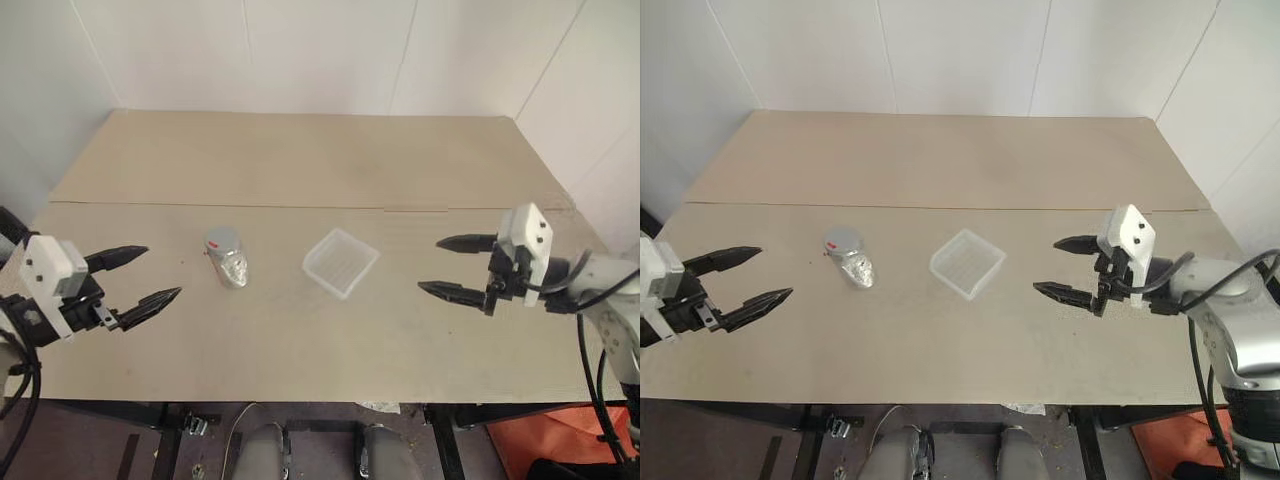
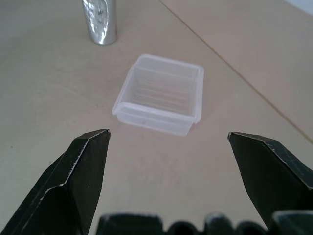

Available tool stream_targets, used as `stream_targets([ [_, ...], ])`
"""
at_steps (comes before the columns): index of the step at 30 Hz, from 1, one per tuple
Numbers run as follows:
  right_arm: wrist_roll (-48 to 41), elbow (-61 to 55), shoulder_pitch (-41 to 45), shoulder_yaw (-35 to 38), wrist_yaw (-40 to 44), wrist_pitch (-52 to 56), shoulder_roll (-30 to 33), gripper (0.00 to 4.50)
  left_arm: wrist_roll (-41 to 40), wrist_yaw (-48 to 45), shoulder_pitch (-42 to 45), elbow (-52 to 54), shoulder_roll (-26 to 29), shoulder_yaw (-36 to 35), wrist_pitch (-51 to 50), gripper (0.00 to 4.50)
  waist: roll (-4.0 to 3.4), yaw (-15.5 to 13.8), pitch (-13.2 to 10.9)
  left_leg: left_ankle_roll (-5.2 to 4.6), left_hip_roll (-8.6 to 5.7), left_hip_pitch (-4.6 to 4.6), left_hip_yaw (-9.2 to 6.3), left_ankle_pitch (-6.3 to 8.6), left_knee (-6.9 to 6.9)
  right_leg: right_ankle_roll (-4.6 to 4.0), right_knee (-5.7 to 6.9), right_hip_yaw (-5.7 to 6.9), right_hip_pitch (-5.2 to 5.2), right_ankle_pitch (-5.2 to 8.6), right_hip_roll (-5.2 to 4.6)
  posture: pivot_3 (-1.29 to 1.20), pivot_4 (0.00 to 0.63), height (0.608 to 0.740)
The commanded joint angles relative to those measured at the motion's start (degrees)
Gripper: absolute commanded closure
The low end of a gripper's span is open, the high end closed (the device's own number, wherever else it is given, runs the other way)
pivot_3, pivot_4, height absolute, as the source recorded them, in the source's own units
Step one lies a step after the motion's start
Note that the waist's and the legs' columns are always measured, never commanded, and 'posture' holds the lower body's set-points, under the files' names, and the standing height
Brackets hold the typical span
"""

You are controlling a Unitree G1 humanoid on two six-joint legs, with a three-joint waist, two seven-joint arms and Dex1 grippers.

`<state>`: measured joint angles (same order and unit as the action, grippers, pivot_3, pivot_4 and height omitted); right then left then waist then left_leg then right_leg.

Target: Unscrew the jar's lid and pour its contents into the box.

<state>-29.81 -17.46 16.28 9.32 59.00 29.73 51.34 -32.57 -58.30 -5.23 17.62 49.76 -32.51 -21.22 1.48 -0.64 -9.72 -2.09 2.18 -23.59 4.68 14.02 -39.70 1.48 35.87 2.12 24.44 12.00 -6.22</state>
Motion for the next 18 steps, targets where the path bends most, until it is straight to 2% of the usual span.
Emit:
stream_targets([
  [1,-1.16,-3.06,-0.45,3.66,-0.73,0.26,1.4,0.0,-0.48,0.33,1.54,0.17,-0.36,0.82,1.16,0.02,0.0,0.0,0.0,0.0,0.01,0.0,-0.01,0.0,0.0,0.0,0.0,0.0,0.0,0.0,0.0,0.0,0.15,0.74],
  [12,0.8,-1.53,7.38,-1.64,-1.6,-1.6,-1.15,0.0,1.98,5.32,-3.91,0.52,-5.23,0.92,2.6,0.02,0.0,0.5,0.0,0.0,0.06,0.05,-0.05,0.0,0.04,-0.01,0.0,-0.03,0.05,0.0,0.0,0.0,0.15,0.74],
  [18,2.18,-2.58,9.76,-3.55,-1.52,-1.3,-0.46,0.0,4.13,8.81,1.97,-4.14,-10.12,7.22,4.72,0.02,0.02,-0.38,0.0,0.0,-0.01,-0.02,-0.02,0.0,-0.03,-0.01,0.0,0.02,-0.02,-0.01,-0.01,0.0,0.15,0.74],
])
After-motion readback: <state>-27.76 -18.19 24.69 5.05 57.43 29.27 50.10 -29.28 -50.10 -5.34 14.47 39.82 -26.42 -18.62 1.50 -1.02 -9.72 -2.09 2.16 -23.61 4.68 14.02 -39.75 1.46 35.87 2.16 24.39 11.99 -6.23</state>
